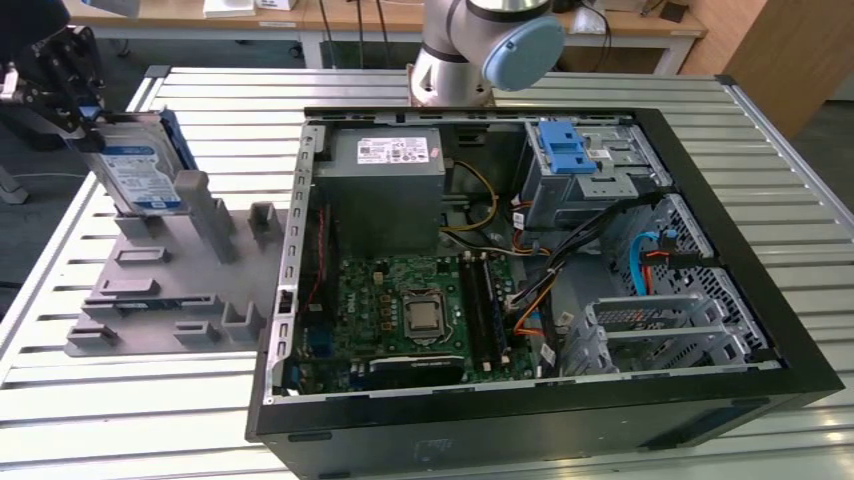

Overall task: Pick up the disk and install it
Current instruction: 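Pick up the disk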

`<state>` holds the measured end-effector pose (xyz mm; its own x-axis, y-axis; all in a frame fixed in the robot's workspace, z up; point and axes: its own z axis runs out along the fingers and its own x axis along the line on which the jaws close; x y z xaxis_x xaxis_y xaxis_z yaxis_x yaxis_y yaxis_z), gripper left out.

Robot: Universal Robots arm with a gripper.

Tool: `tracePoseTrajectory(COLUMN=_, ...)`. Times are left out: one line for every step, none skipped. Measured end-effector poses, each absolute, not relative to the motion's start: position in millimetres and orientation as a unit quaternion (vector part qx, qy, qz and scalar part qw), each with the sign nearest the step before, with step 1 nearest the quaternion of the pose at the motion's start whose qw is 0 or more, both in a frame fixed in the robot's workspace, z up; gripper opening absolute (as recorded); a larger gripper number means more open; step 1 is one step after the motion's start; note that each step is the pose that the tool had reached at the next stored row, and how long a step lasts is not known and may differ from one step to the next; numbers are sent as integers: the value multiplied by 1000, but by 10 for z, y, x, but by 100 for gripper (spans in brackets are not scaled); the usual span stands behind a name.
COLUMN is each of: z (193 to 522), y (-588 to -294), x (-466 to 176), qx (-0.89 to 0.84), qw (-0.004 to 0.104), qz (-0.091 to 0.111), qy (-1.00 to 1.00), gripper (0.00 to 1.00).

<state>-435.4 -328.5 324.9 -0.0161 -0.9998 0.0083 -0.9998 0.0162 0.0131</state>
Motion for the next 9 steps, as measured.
tracePoseTrajectory(z=3256, y=-3285, x=-4354, qx=701, qw=8, qz=-2, qy=-713, gripper=36)
tracePoseTrajectory(z=3258, y=-3285, x=-4354, qx=701, qw=7, qz=-2, qy=-713, gripper=36)
tracePoseTrajectory(z=3259, y=-3285, x=-4354, qx=701, qw=7, qz=-2, qy=-713, gripper=36)
tracePoseTrajectory(z=3264, y=-3285, x=-4354, qx=701, qw=8, qz=-2, qy=-713, gripper=36)
tracePoseTrajectory(z=3269, y=-3285, x=-4354, qx=701, qw=8, qz=-2, qy=-713, gripper=36)
tracePoseTrajectory(z=3273, y=-3285, x=-4354, qx=701, qw=8, qz=-2, qy=-713, gripper=36)
tracePoseTrajectory(z=3277, y=-3285, x=-4354, qx=701, qw=8, qz=-2, qy=-713, gripper=36)
tracePoseTrajectory(z=3277, y=-3285, x=-4354, qx=701, qw=7, qz=-2, qy=-713, gripper=36)
tracePoseTrajectory(z=3277, y=-3285, x=-4354, qx=701, qw=7, qz=-2, qy=-713, gripper=36)
